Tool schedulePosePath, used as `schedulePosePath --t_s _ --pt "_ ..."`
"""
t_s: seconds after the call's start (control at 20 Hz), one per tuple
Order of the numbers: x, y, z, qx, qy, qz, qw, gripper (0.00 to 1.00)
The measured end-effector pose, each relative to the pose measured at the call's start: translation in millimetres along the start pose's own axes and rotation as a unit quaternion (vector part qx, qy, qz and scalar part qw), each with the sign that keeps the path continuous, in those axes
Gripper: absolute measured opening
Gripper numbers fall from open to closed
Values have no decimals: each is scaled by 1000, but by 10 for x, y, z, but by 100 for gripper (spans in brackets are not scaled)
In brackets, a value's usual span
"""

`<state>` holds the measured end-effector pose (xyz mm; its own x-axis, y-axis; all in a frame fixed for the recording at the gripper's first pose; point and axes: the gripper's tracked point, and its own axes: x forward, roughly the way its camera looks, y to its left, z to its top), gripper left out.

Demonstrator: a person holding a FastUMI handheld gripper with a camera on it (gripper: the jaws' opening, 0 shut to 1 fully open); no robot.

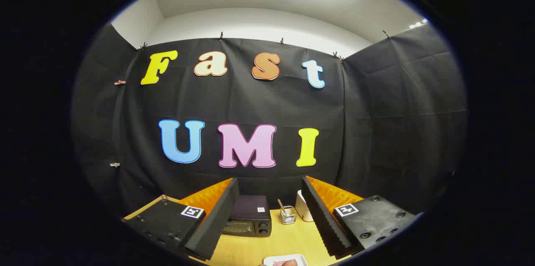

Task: Open the toaster oven, put the food inside, and close the toaster oven door.

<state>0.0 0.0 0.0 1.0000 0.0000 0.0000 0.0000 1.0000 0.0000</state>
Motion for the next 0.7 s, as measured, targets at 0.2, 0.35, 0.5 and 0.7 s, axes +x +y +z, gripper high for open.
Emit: schedulePosePath --t_s 0.2,0.35,0.5,0.7 --pt "-25 -7 1 2 -1 -5 1000 97" --pt "-38 0 -32 0 3 -9 1000 97" --pt "-48 32 -49 1 7 -8 1000 97" --pt "-50 74 -37 -3 5 -8 1000 97"
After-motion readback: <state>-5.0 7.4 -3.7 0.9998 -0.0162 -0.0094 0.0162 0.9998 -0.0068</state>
